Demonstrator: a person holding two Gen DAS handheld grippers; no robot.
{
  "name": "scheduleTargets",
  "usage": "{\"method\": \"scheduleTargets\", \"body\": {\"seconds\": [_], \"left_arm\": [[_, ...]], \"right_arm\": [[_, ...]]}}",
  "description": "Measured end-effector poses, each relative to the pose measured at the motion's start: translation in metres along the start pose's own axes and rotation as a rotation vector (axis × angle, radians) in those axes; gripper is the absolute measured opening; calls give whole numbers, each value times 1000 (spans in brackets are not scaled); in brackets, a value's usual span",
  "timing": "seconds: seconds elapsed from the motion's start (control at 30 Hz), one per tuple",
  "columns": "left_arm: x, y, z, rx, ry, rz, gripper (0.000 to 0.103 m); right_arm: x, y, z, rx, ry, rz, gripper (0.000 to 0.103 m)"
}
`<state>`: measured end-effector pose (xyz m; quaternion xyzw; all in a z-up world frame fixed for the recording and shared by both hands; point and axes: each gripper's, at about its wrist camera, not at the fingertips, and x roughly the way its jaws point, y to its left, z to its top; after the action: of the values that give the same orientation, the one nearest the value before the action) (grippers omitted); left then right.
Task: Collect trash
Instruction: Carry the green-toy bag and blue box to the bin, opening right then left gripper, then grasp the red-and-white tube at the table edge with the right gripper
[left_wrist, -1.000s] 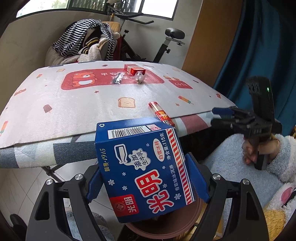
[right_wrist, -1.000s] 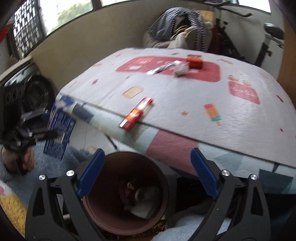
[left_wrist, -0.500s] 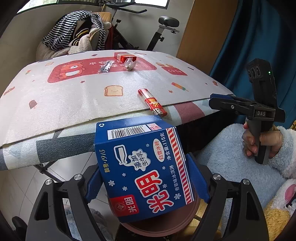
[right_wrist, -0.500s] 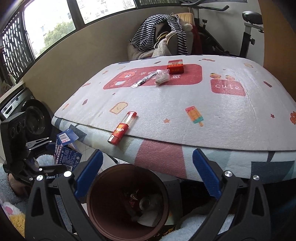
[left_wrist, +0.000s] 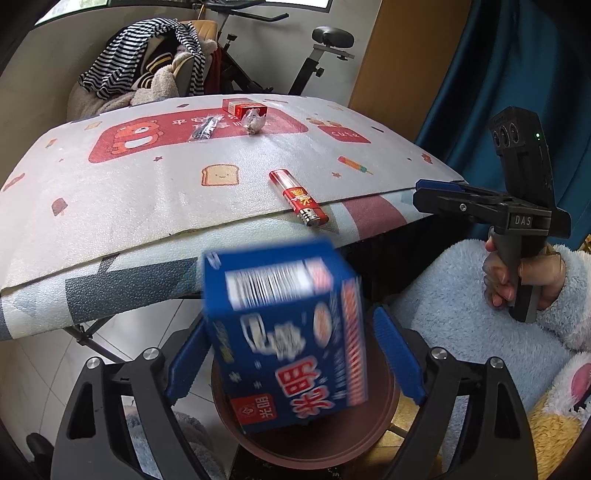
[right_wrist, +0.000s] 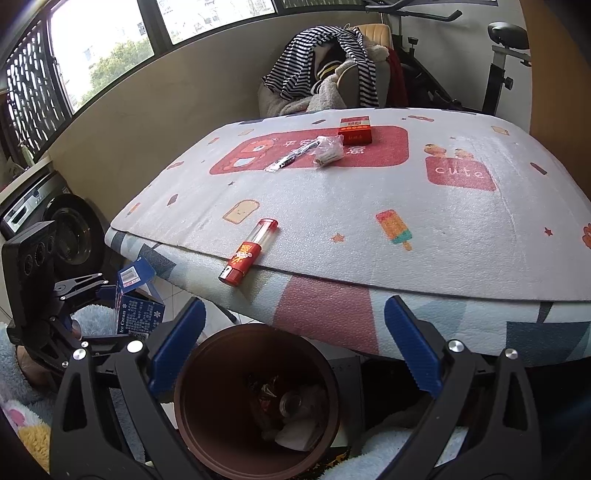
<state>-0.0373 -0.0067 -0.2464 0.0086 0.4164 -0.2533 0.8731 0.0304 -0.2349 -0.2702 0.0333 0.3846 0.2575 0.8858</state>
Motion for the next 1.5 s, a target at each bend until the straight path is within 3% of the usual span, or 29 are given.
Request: {"method": "scheduleTargets", "body": {"seconds": [0.23, 0.63, 0.9, 1.17, 1.5], "left_arm": [[0, 1, -1, -10, -5, 25, 93], [-14, 26, 6, -102, -58, 165, 96], [-28, 47, 30, -133, -126, 233, 97], [-31, 59, 54, -128, -171, 232, 97], [-38, 84, 73, -120, -203, 301, 97]], "right_arm": [[2, 0, -1, -4, 5, -1, 96], [4, 2, 1, -18, 26, -28, 96], [7, 0, 19, -42, 61, -70, 97], [9, -5, 40, -71, 35, -130, 97], [31, -1, 54, -96, 34, -85, 97]]}}
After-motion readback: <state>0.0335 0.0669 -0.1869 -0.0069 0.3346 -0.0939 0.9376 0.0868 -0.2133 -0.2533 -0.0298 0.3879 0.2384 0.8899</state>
